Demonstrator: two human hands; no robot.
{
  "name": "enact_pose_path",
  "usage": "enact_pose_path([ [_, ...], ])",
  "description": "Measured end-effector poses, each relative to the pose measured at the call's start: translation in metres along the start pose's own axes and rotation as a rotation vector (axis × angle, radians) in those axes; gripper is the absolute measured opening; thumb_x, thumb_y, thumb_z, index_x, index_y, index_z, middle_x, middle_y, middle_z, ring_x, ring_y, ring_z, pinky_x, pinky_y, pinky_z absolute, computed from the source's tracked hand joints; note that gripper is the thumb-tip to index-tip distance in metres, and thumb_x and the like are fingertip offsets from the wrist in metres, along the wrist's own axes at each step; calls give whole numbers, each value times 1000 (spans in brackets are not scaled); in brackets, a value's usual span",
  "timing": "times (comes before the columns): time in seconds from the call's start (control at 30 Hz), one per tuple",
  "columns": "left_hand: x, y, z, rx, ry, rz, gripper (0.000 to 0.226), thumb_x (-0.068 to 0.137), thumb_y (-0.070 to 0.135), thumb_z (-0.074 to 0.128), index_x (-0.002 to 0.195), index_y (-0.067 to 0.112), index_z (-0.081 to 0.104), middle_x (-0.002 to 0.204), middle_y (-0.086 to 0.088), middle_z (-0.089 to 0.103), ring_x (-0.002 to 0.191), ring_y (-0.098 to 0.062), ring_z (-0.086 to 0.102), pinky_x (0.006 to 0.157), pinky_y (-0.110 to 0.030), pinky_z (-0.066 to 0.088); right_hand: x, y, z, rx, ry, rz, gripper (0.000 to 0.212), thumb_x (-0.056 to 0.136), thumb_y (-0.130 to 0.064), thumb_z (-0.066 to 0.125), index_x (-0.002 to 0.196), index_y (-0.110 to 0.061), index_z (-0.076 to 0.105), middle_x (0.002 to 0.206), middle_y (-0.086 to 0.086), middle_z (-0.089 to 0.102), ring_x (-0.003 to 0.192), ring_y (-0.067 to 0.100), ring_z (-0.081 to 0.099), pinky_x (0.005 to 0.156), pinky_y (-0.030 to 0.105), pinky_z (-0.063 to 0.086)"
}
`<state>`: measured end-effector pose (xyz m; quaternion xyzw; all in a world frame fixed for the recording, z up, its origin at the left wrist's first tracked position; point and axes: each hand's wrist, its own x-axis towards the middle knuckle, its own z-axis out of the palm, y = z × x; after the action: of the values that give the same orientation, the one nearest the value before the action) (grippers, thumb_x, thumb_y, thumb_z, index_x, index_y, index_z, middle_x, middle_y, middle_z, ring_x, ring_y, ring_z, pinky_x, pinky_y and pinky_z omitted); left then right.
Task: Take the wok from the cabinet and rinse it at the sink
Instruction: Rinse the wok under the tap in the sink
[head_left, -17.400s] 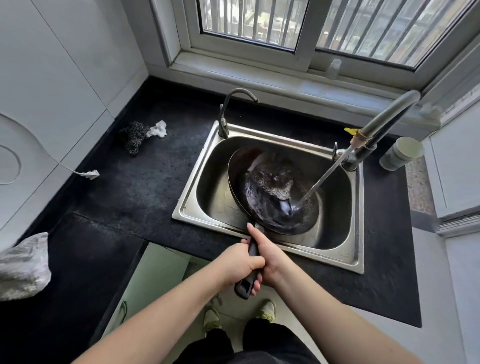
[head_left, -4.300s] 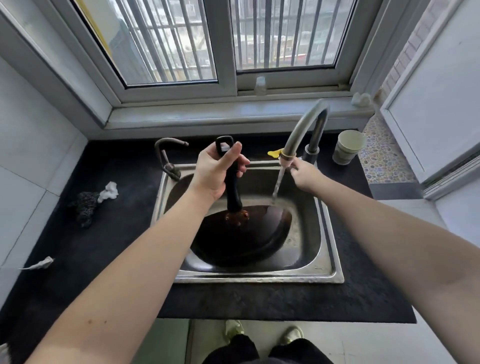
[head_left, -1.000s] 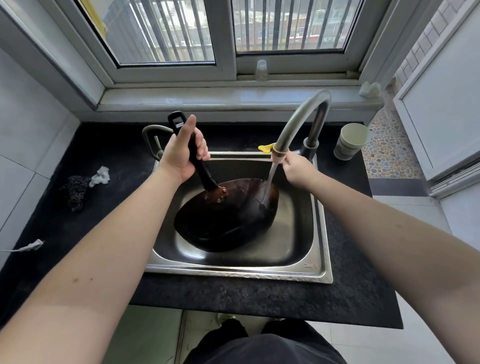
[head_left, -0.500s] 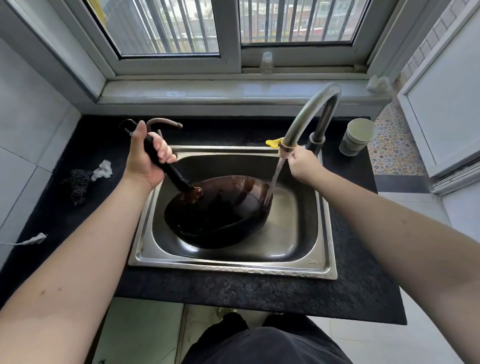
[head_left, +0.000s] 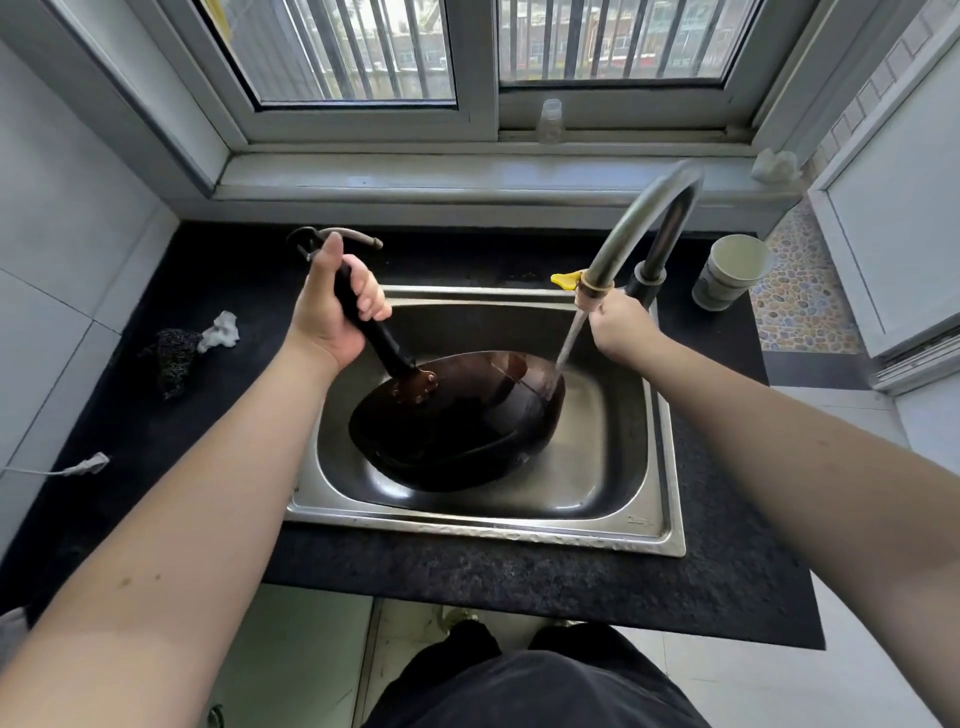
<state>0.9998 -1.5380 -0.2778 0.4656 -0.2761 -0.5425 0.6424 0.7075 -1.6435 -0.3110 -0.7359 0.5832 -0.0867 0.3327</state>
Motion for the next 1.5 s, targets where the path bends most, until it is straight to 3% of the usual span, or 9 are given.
enact_pose_path([
  [0.13,3,-5,18,25,-49,-8,58,63,62,75,48,15,45,39,-1,37,35,-14,32,46,-23,30,-3,-3,-1,5,6,4,36,102,-13,31,132,-9,50,131,21,56,121,36,50,94,32,39],
  [0.37,3,-17,64,113,-126,-47,51,73,50,71,47,15,46,39,0,38,37,-14,33,46,-24,30,-4,-3,2,26,-4,-5,36,102,-17,34,136,-15,48,130,19,57,119,35,52,90,29,38],
  [0.5,4,-27,92,166,-166,-69,52,67,55,75,49,15,46,41,0,38,38,-14,33,47,-25,30,-4,-2,1,24,-11,-17,38,101,-13,33,136,-16,48,130,16,57,118,33,52,88,27,36],
  [0.7,6,-34,123,262,-173,-85,45,79,46,65,53,15,46,45,0,41,43,-16,35,50,-27,33,-1,1,-2,-10,-19,-25,39,100,-9,30,132,-15,51,123,18,61,108,33,57,84,31,41],
  [0.87,8,-42,142,280,-188,-84,43,79,42,66,56,12,47,47,-1,43,43,-16,35,50,-28,32,0,4,-3,-23,-25,-49,42,100,-9,31,136,-19,49,131,14,59,117,31,54,86,28,38],
  [1.0,10,-41,141,285,-156,-82,43,86,37,63,55,13,47,47,-1,43,44,-16,35,52,-29,34,2,6,-4,-24,-52,-65,45,101,-11,31,143,-24,41,131,14,58,114,32,56,87,31,41],
  [1.2,15,-28,109,227,-79,-64,44,81,44,66,54,15,47,45,0,41,44,-15,34,51,-27,35,5,10,-2,-16,-68,-69,43,102,-9,31,142,-18,41,131,18,57,116,33,54,83,24,32],
  [1.5,14,-7,50,122,97,-25,49,91,44,56,55,14,42,46,0,37,46,-14,31,51,-27,34,6,12,2,-28,-56,-46,43,102,-10,29,142,-19,41,135,16,55,119,33,53,84,26,35],
])
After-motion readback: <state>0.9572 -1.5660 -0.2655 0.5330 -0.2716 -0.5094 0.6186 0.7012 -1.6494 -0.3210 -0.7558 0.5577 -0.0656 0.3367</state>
